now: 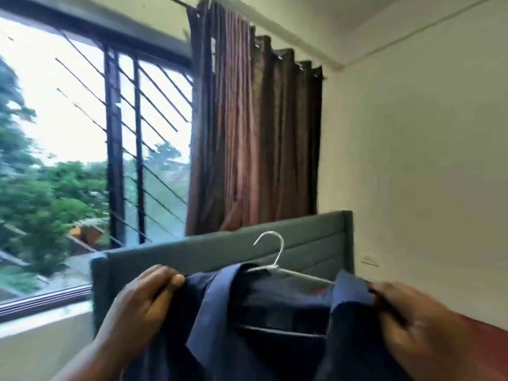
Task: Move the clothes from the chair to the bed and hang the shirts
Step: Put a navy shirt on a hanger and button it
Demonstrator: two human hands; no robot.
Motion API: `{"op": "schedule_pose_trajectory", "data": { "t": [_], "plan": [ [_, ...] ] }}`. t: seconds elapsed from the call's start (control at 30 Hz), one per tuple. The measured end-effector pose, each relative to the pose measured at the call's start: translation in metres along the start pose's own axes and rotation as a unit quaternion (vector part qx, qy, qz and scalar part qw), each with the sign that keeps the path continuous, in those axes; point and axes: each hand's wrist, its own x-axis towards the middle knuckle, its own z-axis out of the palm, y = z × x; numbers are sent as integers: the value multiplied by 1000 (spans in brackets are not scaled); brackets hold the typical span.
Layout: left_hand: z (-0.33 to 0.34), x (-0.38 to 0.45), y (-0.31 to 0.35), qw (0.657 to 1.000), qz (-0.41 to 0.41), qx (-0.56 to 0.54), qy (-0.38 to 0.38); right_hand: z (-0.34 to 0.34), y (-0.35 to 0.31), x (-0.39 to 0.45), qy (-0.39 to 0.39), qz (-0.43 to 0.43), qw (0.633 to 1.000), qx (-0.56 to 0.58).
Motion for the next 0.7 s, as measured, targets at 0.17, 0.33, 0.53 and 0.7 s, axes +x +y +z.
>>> {"op": "schedule_pose_trajectory", "data": {
  "t": [0.17, 0.33, 0.53, 0.7],
  "plan": [
    [-166, 3, 68, 991, 45, 124, 0, -41, -83, 59, 63, -53, 996, 18],
    [-279, -12, 132, 948, 71, 312, -6, -61, -149, 89, 50, -106, 993, 1],
    [-356, -48, 213, 912, -48, 390, 121, -89, -213, 85, 22, -176, 960, 216],
    [-374, -95, 274, 871, -88, 469, 120, -121, -264, 56, -15, -222, 921, 319]
  ]
}}
